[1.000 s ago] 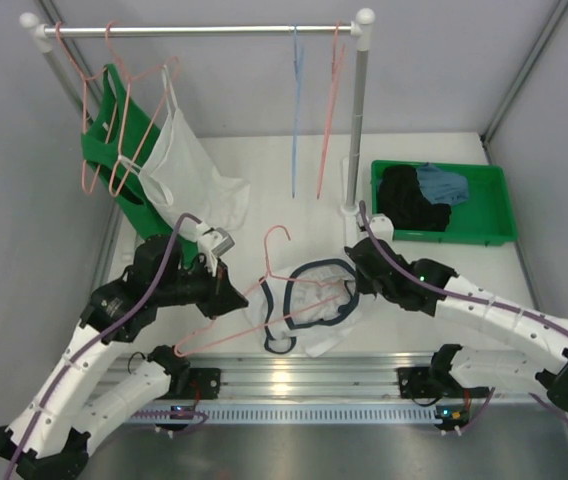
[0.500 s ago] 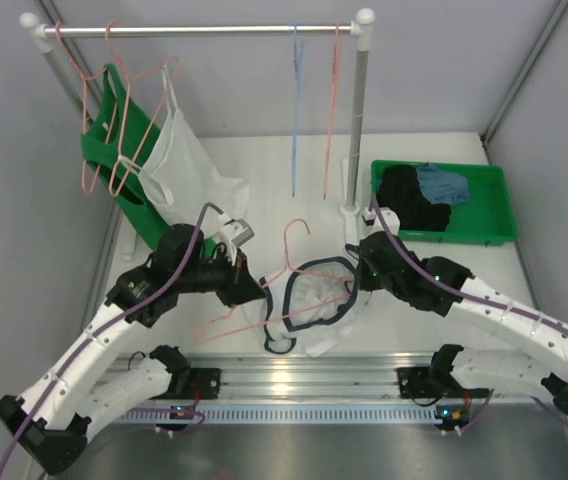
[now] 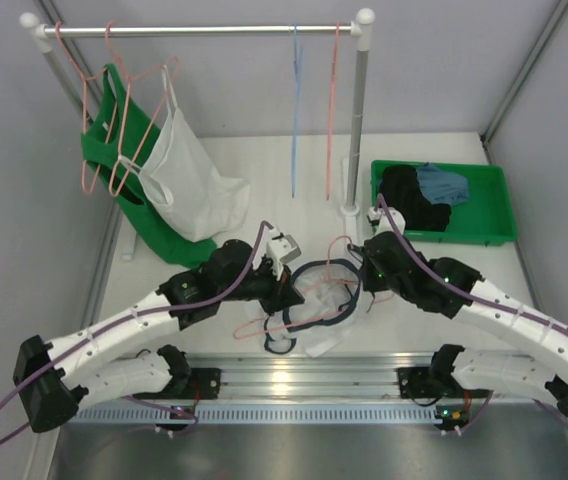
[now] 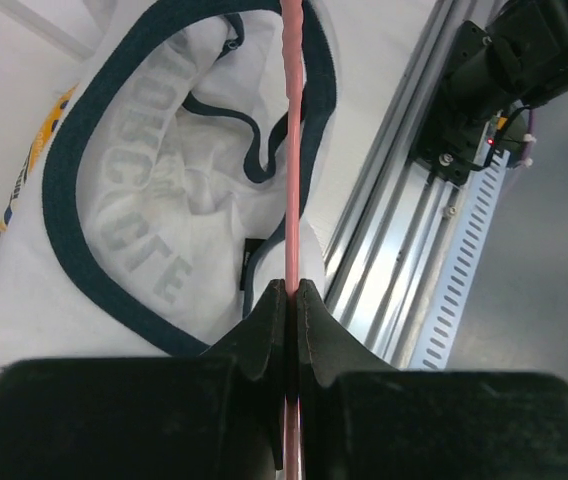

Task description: Place the tank top on the hanger

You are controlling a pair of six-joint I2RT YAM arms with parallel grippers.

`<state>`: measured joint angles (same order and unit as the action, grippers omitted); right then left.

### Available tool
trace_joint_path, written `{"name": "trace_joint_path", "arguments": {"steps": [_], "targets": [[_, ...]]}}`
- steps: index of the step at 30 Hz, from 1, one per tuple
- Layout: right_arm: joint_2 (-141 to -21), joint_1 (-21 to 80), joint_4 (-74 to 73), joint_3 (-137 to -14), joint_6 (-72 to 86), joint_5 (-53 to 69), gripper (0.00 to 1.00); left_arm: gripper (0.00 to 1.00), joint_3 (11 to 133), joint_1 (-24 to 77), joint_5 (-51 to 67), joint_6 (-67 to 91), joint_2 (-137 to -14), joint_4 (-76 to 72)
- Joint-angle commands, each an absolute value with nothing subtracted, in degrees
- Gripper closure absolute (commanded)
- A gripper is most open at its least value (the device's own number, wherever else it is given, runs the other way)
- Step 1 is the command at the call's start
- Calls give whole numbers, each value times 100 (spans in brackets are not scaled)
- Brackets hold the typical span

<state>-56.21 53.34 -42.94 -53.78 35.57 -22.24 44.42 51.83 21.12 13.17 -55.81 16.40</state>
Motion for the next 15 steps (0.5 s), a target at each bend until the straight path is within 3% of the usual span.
{"name": "trace_joint_path", "arguments": {"steps": [1,15], "targets": [[-5432,5282,-4386,-5678,3551,-2188,100,100,4158,5299,1679,1178,-5730,47],[-5256,5273,-4702,-5827,3665,-2496,99,100,3727,5449,1837,1327,-6688,-2047]]}}
